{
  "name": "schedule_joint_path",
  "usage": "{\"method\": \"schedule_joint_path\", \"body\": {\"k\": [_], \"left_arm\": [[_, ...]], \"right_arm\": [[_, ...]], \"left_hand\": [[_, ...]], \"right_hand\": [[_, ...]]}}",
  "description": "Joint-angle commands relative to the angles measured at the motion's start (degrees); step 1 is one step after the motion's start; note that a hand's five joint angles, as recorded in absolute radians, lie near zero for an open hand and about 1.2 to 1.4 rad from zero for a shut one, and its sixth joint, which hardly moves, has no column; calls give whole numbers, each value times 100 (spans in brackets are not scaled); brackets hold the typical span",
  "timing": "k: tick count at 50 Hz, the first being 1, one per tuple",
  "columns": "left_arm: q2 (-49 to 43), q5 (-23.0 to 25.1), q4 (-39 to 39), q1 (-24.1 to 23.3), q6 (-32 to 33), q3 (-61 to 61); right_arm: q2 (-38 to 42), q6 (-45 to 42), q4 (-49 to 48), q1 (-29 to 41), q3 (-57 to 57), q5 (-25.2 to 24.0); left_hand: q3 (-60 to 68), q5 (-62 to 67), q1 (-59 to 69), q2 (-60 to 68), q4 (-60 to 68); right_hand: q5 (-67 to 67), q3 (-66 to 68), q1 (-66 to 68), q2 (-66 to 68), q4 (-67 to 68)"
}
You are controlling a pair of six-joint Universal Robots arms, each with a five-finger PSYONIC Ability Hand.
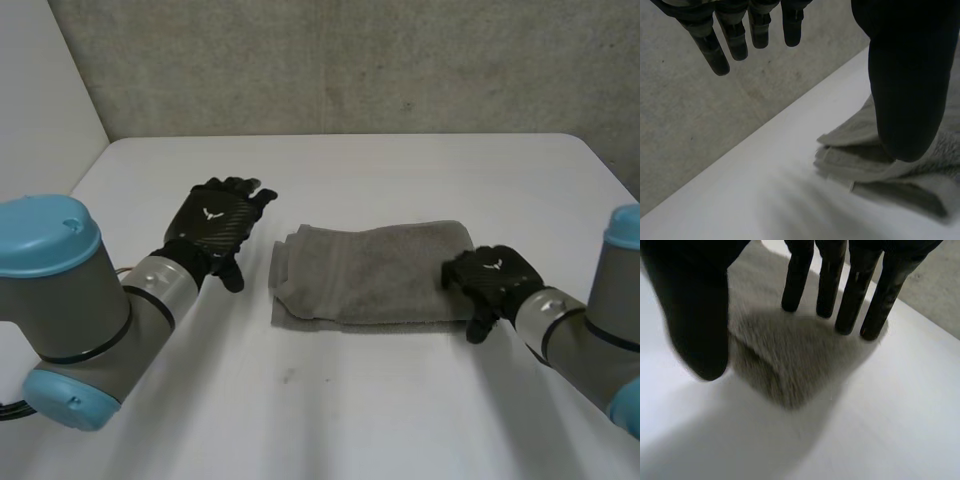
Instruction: Fold the towel.
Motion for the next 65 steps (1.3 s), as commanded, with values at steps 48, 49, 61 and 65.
{"method": "schedule_joint_path", "body": {"k": [48, 49, 61, 65], "left_arm": [[709, -205, 0, 459, -576, -290], [709, -205, 9, 441, -585, -255], [87, -205, -88, -401, -1480, 904], [-589, -205, -447, -832, -1631, 1475]], "right_arm": [[1283, -3, 177, 2914, -2548, -55], [1022, 154, 151, 2757, -2339, -12], [-228, 2412, 185, 1000, -1326, -20], [-237, 2757, 194, 787, -1326, -29]], "left_hand": [[41, -167, 12, 57, -9], [41, -167, 12, 57, -9], [181, -28, 151, 196, 130], [181, -28, 151, 196, 130]], "right_hand": [[-2225, -2255, -2754, -2296, -2251], [-2225, -2255, -2754, -2296, -2251], [-2225, -2255, -2754, -2296, -2251], [-2225, -2255, -2754, -2296, -2251]]}}
